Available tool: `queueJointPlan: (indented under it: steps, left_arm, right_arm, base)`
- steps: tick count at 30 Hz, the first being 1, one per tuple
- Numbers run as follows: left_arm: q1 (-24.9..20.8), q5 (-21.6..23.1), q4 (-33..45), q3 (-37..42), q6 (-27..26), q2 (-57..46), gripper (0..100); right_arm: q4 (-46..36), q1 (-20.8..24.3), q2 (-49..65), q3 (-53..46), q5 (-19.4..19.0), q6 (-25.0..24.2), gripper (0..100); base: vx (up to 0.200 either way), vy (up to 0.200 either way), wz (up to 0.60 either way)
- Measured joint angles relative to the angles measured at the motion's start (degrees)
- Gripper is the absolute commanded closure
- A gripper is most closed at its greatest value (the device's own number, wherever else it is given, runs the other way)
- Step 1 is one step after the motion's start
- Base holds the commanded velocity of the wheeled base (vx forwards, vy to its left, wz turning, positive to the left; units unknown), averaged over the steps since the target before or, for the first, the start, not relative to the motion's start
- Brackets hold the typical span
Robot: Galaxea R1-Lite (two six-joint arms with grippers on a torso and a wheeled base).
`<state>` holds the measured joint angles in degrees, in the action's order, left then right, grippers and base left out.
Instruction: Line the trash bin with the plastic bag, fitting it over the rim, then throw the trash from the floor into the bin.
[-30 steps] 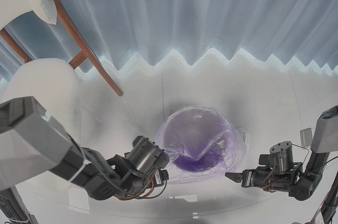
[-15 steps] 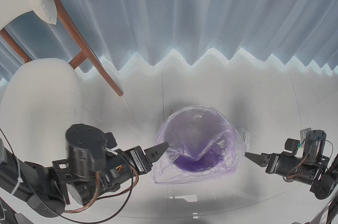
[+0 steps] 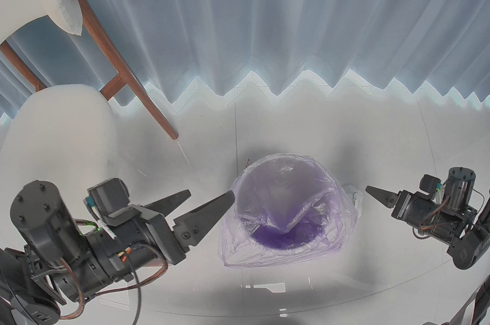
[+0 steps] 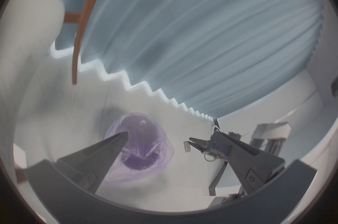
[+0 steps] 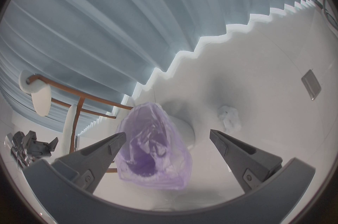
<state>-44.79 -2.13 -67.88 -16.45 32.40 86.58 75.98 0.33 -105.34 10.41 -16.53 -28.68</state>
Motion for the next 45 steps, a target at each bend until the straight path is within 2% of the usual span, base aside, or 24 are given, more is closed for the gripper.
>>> queueJointPlan:
  steps: [5, 9, 12, 18, 24, 31, 40, 43, 44, 45]
  left_arm:
    - [5.07, 6.91, -0.85, 2.04, -9.14, -3.94, 0]
    - [8.66, 8.40, -1.06, 4.49, -16.34, -6.05, 0]
    - [11.56, 8.84, -1.26, 6.28, -19.32, -7.09, 0]
    - [16.59, 8.73, -1.62, 7.39, -21.05, -8.22, 0]
    - [19.04, 8.58, -1.65, 8.05, -22.14, -8.63, 0]
    - [19.74, 8.48, -1.72, 9.53, -22.39, -8.79, 0]
    - [19.77, 8.47, -1.83, 13.53, -22.50, -9.16, 0]
    - [19.77, 8.47, -1.78, 14.10, -22.44, -9.53, 0]
    - [19.77, 8.47, -1.76, 14.19, -22.44, -9.62, 0]
    - [19.77, 8.47, -1.76, 14.25, -22.44, -9.68, 0]
  right_arm:
    - [1.15, -0.20, -5.44, 5.71, -2.00, -2.21, 0]
    - [4.56, -0.26, -9.87, 7.74, -2.95, -4.51, 0]
    - [9.30, -0.26, -13.59, 8.44, -3.61, -6.16, 0]
    - [12.92, -0.26, -20.21, 9.95, -4.40, -7.33, 0]
    - [12.97, -0.02, -24.60, 13.62, -4.68, -7.90, 0]
    - [12.73, 0.68, -27.51, 19.58, -4.71, -10.69, 0]
    - [12.67, 3.08, -28.82, 22.30, -4.71, -16.25, 0]
    - [12.53, 3.69, -28.95, 22.91, -4.71, -16.71, 0]
    - [12.53, 3.78, -29.00, 22.99, -4.71, -16.73, 100]
    - [12.48, 3.85, -29.03, 23.05, -4.71, -16.73, 100]
  base:
    - [0.000, 0.000, 0.00]
    - [0.000, 0.000, 0.00]
    - [0.000, 0.000, 0.00]
    - [0.000, 0.000, 0.00]
    - [0.000, 0.000, 0.00]
    - [0.000, 0.000, 0.00]
    - [0.000, 0.000, 0.00]
    - [0.000, 0.000, 0.00]
    - [0.000, 0.000, 0.00]
    - [0.000, 0.000, 0.00]
